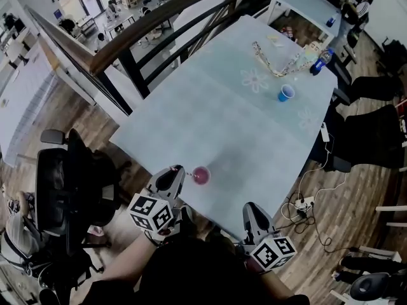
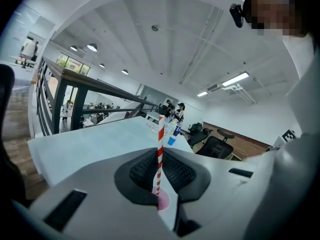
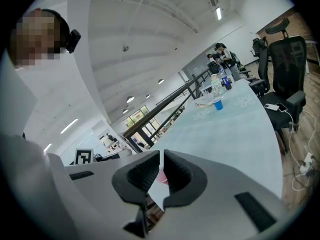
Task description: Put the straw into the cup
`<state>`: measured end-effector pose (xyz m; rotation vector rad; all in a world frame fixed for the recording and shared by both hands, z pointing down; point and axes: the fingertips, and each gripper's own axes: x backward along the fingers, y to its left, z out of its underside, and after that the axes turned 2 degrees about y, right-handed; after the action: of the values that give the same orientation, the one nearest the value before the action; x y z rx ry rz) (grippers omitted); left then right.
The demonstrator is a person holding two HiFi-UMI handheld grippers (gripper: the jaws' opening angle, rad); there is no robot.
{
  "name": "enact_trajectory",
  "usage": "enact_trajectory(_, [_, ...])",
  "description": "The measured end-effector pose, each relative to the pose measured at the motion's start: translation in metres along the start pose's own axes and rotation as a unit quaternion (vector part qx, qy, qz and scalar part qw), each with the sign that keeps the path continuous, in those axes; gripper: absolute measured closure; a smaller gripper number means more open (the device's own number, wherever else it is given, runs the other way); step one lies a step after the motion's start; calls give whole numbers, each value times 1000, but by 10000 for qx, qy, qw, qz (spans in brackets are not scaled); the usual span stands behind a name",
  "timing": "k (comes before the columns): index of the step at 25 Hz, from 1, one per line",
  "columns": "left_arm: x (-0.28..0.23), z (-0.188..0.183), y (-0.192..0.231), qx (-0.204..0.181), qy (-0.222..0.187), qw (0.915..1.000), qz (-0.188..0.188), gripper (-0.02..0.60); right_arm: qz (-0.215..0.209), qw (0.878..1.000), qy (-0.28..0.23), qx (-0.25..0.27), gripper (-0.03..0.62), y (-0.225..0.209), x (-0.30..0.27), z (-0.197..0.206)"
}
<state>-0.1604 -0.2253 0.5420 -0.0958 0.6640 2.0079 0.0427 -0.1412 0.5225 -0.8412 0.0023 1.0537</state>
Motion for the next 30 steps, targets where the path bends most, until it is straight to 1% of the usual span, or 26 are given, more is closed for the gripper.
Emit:
enact_trajectory(4, [-17, 15, 4, -151, 235, 9996, 80, 545, 173, 9998, 32, -109, 546, -6, -4, 3])
enact_trajectory(7, [-24, 24, 7, -161, 368, 9991, 123, 545, 241, 9996, 38, -144, 546, -8, -5, 5])
enact_trajectory(12, [-33, 28, 12, -156, 455, 9987, 167, 545, 262, 9995, 63, -165, 546, -7, -12, 7])
enact_trajectory(18, [-45, 39, 13, -249, 610, 9975, 256, 545, 336, 9992, 81, -201, 546, -11, -16, 9])
enact_trajectory(24, [-54, 52, 13, -260, 766, 9963, 297, 545, 447, 9987, 97, -246, 546, -17, -15, 7])
enact_trajectory(30, [-60, 60, 13, -239, 877, 9954, 315, 545, 471, 9984, 88, -291, 546, -22, -15, 8])
